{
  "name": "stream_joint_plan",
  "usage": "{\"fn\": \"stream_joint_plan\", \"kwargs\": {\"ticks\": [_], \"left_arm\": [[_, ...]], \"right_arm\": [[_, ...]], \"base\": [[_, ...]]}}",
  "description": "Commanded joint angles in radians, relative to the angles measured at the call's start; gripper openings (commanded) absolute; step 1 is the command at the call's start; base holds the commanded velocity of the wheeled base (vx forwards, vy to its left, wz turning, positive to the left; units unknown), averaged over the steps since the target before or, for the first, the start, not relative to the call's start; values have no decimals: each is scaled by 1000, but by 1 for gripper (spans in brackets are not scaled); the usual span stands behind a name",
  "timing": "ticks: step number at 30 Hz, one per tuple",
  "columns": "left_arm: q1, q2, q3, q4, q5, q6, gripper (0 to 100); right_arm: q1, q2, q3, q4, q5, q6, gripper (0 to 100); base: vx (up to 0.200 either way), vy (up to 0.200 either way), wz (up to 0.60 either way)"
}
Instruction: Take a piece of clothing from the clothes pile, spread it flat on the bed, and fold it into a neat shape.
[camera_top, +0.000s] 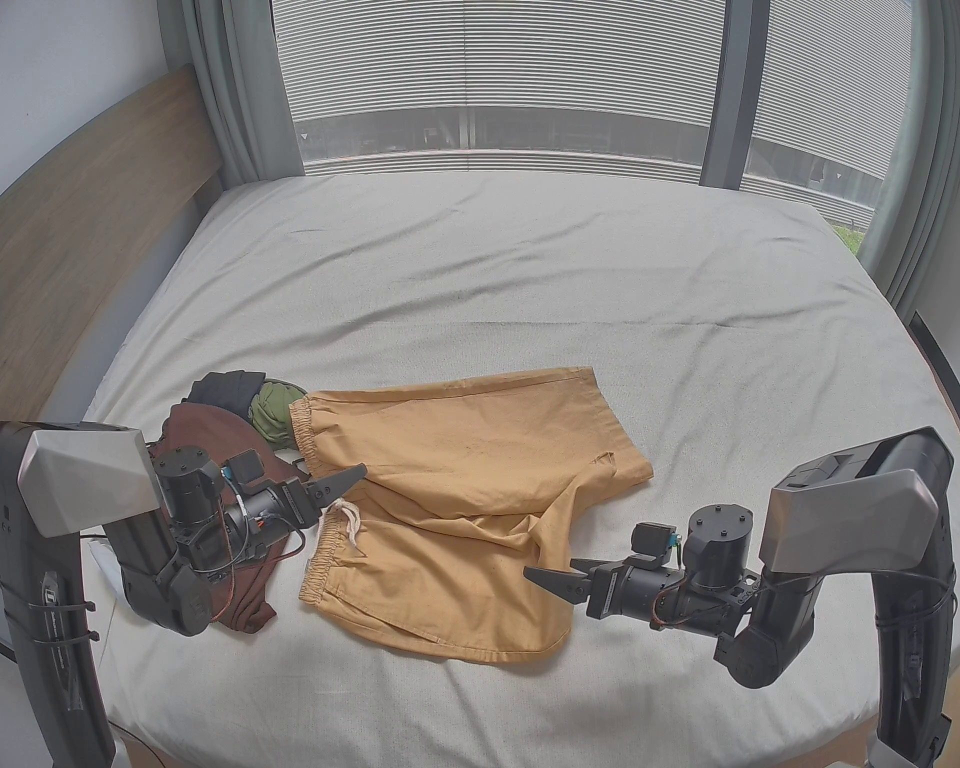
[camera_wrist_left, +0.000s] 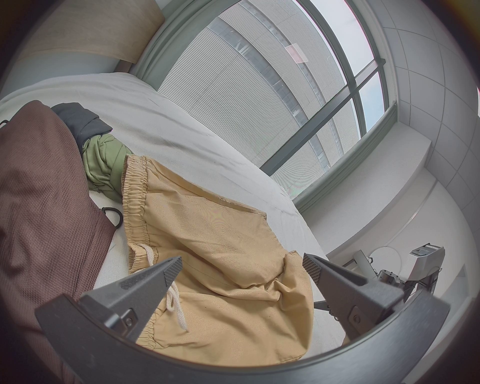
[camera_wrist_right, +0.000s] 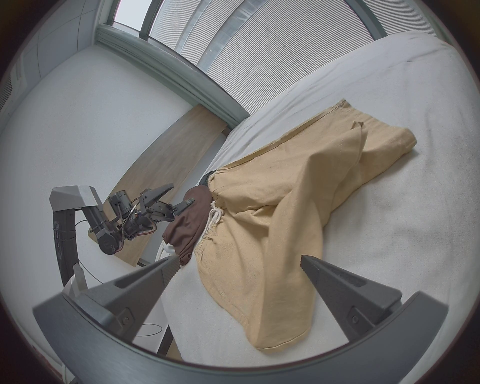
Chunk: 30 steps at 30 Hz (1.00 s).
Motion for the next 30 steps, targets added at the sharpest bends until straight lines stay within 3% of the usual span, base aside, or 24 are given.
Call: {"fn": "stream_joint_plan", "kwargs": {"ticks": [1, 5, 14, 19, 30], "left_arm": [[0, -2, 0, -1, 0, -1, 100], [0, -1, 0, -1, 0, -1, 100], [-3, 5, -1, -1, 0, -1, 100], [-3, 5, -1, -1, 0, -1, 100], [-3, 4, 0, -1, 0, -1, 100]], "right_arm": [[-33, 48, -4, 1, -4, -7, 100], [-76, 88, -21, 1, -9, -27, 100], [-170, 153, -19, 2, -21, -162, 100], [-176, 186, -35, 4, -22, -232, 100], [-173, 228, -117, 5, -53, -278, 100]], "base": [[0, 0, 0], [0, 0, 0], [0, 0, 0], [0, 0, 0], [0, 0, 0]]}}
